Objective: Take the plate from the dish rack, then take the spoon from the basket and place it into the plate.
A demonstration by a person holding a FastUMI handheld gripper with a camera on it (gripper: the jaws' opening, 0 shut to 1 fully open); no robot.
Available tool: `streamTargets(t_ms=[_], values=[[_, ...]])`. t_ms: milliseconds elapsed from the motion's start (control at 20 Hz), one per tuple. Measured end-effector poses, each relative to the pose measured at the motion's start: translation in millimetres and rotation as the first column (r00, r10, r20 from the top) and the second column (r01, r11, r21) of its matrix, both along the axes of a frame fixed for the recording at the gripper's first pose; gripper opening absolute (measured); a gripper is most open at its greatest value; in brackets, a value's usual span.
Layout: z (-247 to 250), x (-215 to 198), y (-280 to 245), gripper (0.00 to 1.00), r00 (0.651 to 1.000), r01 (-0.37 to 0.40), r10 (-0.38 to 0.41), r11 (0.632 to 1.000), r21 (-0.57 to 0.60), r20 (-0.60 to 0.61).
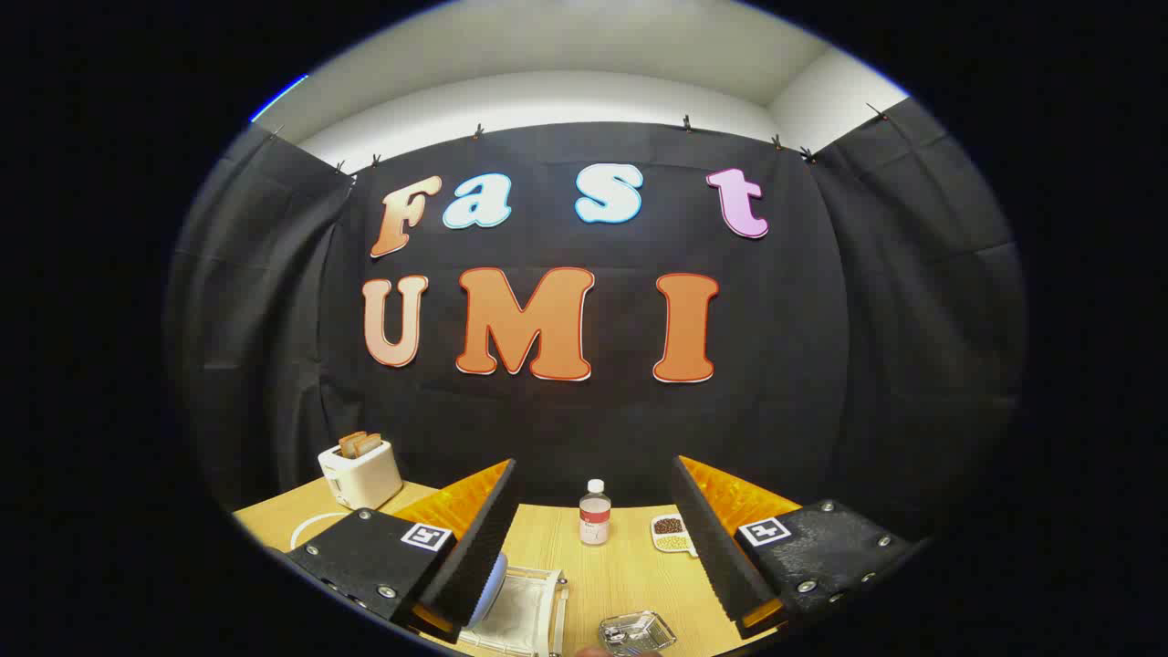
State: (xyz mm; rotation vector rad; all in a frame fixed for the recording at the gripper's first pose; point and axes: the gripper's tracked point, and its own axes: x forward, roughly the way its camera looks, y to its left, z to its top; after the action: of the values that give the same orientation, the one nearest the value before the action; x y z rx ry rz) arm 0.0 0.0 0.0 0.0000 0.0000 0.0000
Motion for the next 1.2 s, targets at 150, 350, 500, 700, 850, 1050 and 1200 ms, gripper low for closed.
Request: streamTargets(t_ms=[150,350,500,700,850,1050,1200], values=[[1.2,1.5,10.6,0.98,1.000,-0.028,0.028,1.000,-0.001,-0.011],[1.7,2.4,22.5,0.98,0.998,-0.061,0.061,0.998,-0.007,-0.018],[-2.5,2.5,29.1,0.98,0.996,-0.076,0.076,0.997,-0.011,-0.035],[-7.6,4.2,40.5,0.98,0.994,-0.100,0.099,0.995,-0.019,-0.056],[-27.9,5.9,57.4,0.98,0.982,-0.139,0.139,0.990,0.008,-0.129],[-56.7,9.9,79.6,0.99,0.954,-0.174,0.177,0.984,0.033,-0.240],[-78.5,15.0,89.7,0.99,0.927,-0.181,0.186,0.982,0.048,-0.325]])
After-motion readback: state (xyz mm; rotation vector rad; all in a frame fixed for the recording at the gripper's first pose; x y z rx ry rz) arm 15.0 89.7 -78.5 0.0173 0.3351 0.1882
